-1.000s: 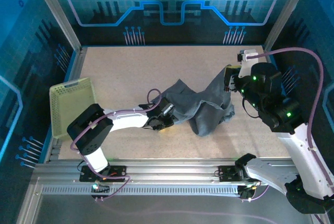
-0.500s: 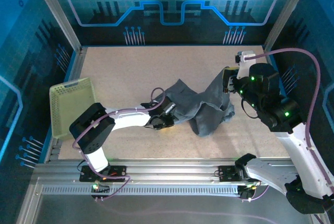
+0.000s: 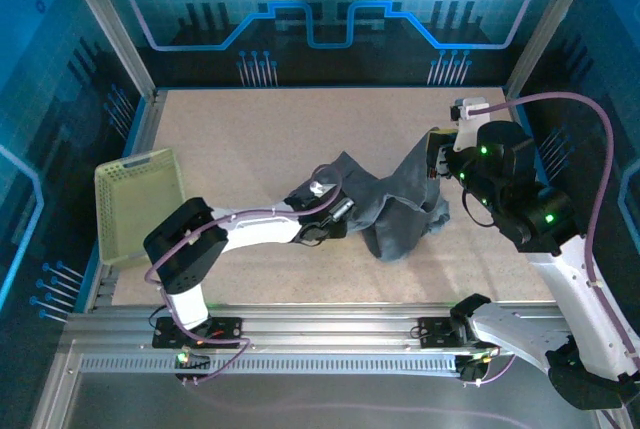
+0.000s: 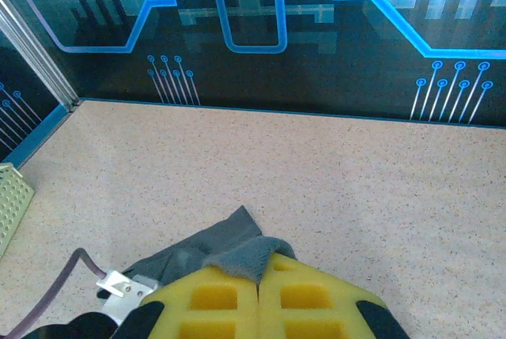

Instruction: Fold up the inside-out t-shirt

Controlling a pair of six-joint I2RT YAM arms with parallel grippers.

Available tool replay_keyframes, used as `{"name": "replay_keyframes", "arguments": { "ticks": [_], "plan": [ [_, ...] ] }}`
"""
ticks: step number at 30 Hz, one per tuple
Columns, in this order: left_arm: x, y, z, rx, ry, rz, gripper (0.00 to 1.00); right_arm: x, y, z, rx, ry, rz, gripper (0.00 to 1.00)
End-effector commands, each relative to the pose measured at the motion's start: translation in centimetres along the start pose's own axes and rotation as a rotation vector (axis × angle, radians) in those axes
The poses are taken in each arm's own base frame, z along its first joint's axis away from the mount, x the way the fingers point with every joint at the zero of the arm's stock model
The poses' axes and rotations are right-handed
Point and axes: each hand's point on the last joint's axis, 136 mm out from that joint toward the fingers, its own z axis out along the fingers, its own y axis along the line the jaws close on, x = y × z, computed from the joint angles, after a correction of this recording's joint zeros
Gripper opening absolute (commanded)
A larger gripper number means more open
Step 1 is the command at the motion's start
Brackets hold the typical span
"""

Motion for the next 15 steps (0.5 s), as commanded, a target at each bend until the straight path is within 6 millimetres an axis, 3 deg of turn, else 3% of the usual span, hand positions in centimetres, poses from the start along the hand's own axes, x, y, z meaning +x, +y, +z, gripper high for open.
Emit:
{"name": "replay_keyframes", "arguments": {
  "ticks": [1,5,8,12,15],
  "plan": [
    [0.4,0.8,1.0,-0.060,0.018,0.036,0.43,-0.5,-0.3,-0.2,0.006,-0.023,0.012,0.00],
    [0.7,1.0,1.6,-0.071,0.035,0.031,0.37,-0.4,-0.5,-0.3,0.015,-0.024,0.012,0.00],
    [0.7,1.2,1.7,-0.074,0.037,0.022,0.26,-0.3,-0.6,-0.3,0.017,-0.023,0.014,0.00],
    [-0.3,1.5,0.1,-0.051,-0.022,0.009,0.06,-0.5,-1.7,-0.7,0.079,-0.036,0.023,0.00],
    [-1.6,1.8,-2.0,-0.011,-0.080,0.015,0.00,-0.9,-4.2,-1.2,0.214,-0.042,0.044,0.00]
  ]
}}
